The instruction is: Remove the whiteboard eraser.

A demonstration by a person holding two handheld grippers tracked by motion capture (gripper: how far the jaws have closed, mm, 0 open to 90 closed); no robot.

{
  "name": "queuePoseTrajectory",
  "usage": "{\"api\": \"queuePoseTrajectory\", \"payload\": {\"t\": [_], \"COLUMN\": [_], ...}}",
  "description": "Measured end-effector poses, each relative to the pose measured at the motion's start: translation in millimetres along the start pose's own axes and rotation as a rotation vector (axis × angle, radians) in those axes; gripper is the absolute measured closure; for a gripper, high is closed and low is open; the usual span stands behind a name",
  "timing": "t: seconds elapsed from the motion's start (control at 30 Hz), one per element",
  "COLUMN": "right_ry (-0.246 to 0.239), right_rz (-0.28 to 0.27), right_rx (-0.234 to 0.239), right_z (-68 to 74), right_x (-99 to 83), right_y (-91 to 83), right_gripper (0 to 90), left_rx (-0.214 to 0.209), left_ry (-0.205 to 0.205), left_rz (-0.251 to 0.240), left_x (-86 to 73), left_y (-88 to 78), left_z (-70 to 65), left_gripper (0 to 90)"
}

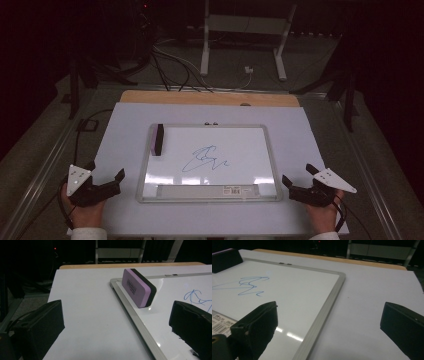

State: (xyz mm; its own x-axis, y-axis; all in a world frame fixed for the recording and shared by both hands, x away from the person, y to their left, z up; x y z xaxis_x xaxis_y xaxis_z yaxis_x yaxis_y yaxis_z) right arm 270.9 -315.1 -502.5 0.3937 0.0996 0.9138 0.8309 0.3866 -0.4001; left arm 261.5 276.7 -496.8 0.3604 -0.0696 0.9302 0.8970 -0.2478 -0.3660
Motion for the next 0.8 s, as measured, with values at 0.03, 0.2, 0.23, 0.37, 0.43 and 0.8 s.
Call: {"api": "queuePoseTrajectory", "payload": {"t": [0.03,0.2,0.23,0.37,0.43,0.8], "right_ry": [0.0,-0.014,-0.018,-0.019,-0.016,-0.002], "right_rz": [0.005,0.004,0.0,-0.019,-0.023,-0.033], "right_rx": [0.005,0.001,0.001,-0.006,-0.009,-0.023], "right_z": [0.6,2.9,2.9,1.0,-0.8,-4.7], "right_x": [0.0,2.1,2.4,2.7,2.6,1.9], "right_y": [-0.2,-3.4,-3.7,-3.4,-3.2,-2.5], "right_gripper": [1.9,2.0,2.0,2.0,2.0,2.0], "left_rx": [0.0,-0.002,0.0,0.0,0.002,0.001], "left_ry": [-0.001,-0.003,-0.006,-0.03,-0.035,-0.062], "left_rz": [0.001,0.0,0.001,-0.006,-0.003,0.01], "left_x": [-0.2,-0.8,-0.7,0.7,2.1,18.9], "left_y": [0.1,0.7,0.8,0.8,0.6,5.4], "left_z": [-0.3,-1.5,-1.3,-0.5,0.1,4.7], "left_gripper": [0.6,0.7,0.6,0.6,0.6,0.7]}}
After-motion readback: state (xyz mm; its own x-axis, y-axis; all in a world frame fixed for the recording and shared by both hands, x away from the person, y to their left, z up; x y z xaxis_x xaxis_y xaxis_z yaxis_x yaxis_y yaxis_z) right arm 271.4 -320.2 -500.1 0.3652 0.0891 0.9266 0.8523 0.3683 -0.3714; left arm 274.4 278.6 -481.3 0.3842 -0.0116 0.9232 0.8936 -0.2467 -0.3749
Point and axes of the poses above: each handheld gripper's, and its own axes: y roughly forward along the jaws, x roughly out of its top, z roughly to its left, the point moved 4 cm from there along y, roughly forward along the jaws, and after that the axes turned 2 degrees about y, right-handed, at the moved point
